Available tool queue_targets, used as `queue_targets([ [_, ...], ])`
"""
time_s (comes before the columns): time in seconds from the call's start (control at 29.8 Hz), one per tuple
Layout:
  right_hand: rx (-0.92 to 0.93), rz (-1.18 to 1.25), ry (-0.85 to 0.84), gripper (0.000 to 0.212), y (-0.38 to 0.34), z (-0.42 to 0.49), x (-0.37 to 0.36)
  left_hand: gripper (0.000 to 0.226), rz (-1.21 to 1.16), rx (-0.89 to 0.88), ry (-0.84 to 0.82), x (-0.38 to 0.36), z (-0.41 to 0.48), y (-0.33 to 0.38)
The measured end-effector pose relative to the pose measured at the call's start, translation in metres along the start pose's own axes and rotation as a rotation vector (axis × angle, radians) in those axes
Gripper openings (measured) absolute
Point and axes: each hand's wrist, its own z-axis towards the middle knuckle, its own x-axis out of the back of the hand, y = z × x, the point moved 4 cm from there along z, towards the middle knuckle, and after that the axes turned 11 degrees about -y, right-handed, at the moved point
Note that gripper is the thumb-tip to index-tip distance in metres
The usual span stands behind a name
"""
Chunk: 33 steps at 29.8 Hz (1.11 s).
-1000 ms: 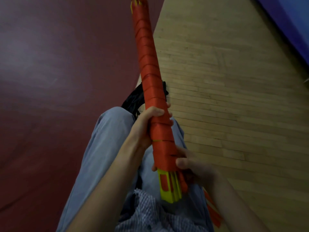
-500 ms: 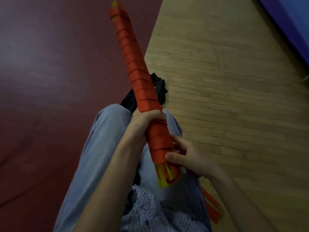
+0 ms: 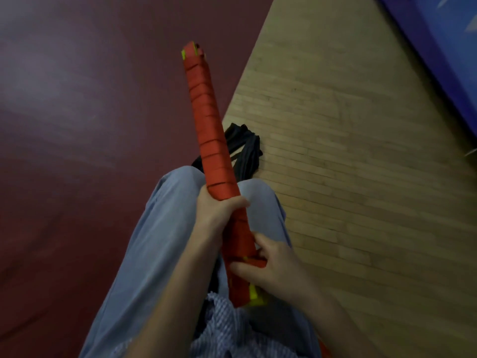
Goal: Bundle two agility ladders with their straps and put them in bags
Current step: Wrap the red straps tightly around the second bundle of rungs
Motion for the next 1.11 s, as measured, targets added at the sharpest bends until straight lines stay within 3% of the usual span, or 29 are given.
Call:
queue_targets([
  [0.13,-0.027,0.094,-0.224,0.061,0.004,0.005,0.002,0.031,-0.099,-0.013,-0.051,0.017,0.0,0.003],
  [0.2,-0.008,0.227,-0.361,0.082,0.0,0.008,-0.006,0.034,-0.202,-0.003,-0.164,0.022,-0.002,0.004],
  [0.27,0.011,0.311,-0.427,0.087,-0.006,0.01,-0.012,0.048,-0.343,-0.03,-0.285,0.02,-0.003,0.008],
  [0.4,0.048,0.32,-0.239,0.05,-0.013,0.016,-0.015,0.058,-0.329,-0.037,-0.403,0.027,-0.001,0.014],
  [0.5,-0.055,-0.029,0.005,0.044,-0.011,0.019,-0.013,0.034,-0.132,-0.042,-0.32,0.032,-0.002,0.005],
  [0.57,-0.087,-0.178,0.045,0.036,-0.014,0.02,-0.015,0.039,-0.102,-0.076,-0.254,0.039,-0.002,-0.007],
  [0.77,-0.09,-0.244,-0.275,0.036,-0.021,0.031,-0.022,0.026,-0.427,0.225,-0.229,0.067,-0.01,-0.052],
  [0.87,-0.101,-0.134,-0.398,0.035,-0.024,0.036,-0.011,0.023,-0.59,0.253,-0.311,0.072,-0.01,-0.058],
  [0.94,-0.136,-0.063,-0.5,0.021,-0.018,0.039,-0.017,0.033,-0.615,0.184,-0.408,0.07,-0.011,-0.054],
  [1.01,-0.164,0.051,-0.48,0.015,-0.007,0.041,-0.022,0.053,-0.626,0.115,-0.486,0.066,-0.01,-0.054],
  [1.11,-0.11,0.083,-0.416,0.014,0.001,0.043,-0.025,0.064,-0.699,0.116,-0.51,0.067,-0.008,-0.057],
])
